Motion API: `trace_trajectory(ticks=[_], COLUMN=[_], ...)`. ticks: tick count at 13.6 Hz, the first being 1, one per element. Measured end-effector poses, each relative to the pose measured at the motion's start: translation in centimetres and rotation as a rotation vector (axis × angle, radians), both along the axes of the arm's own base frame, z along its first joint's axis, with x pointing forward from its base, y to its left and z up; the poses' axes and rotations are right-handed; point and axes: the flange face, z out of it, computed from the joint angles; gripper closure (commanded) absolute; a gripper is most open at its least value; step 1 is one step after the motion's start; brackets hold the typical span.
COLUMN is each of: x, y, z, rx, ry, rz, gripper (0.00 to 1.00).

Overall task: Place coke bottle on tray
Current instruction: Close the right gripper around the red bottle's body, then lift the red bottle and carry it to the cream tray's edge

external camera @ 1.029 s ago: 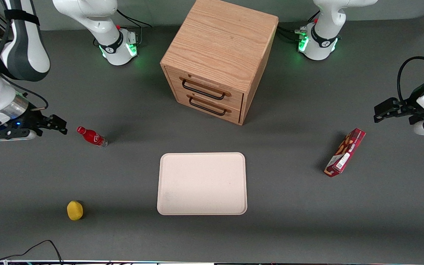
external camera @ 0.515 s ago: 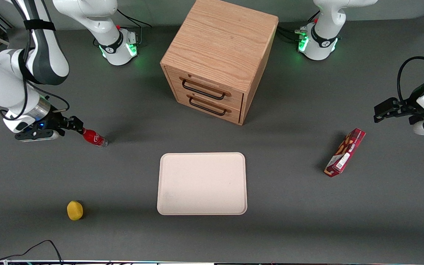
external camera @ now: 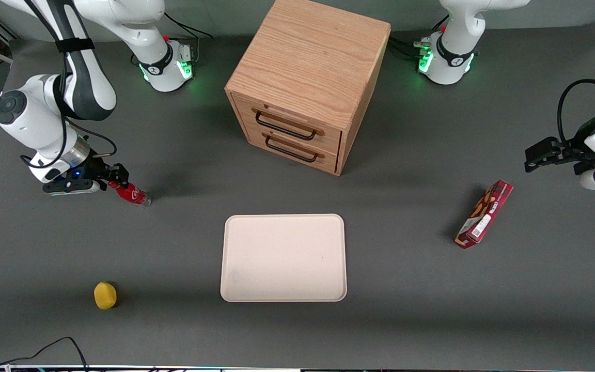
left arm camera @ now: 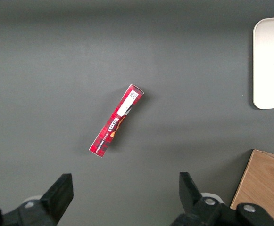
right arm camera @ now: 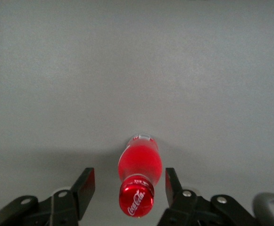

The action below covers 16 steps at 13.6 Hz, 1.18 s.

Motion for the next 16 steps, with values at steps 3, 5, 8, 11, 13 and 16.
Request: trace_trajectory(ticks=[3,5,8,11,13,16], x=[0.0,0.0,0.1,1.5,4.0,9.4], y=[0.0,0.0,0.9,3.1,4.7,7.6], z=[0.0,0.1,0.1,1.9,4.4,8.5], rx=[0.0,0.0,-0.001,0.002,0.013,0.038], ry=[-0.001,-0.002,-0.003,-0.031,-0.008,0.031], rz=[0.0,0.0,0.018,0.029,0.022,0.01], gripper=[0.87,1.0,1.0,1.0,1.0,1.0])
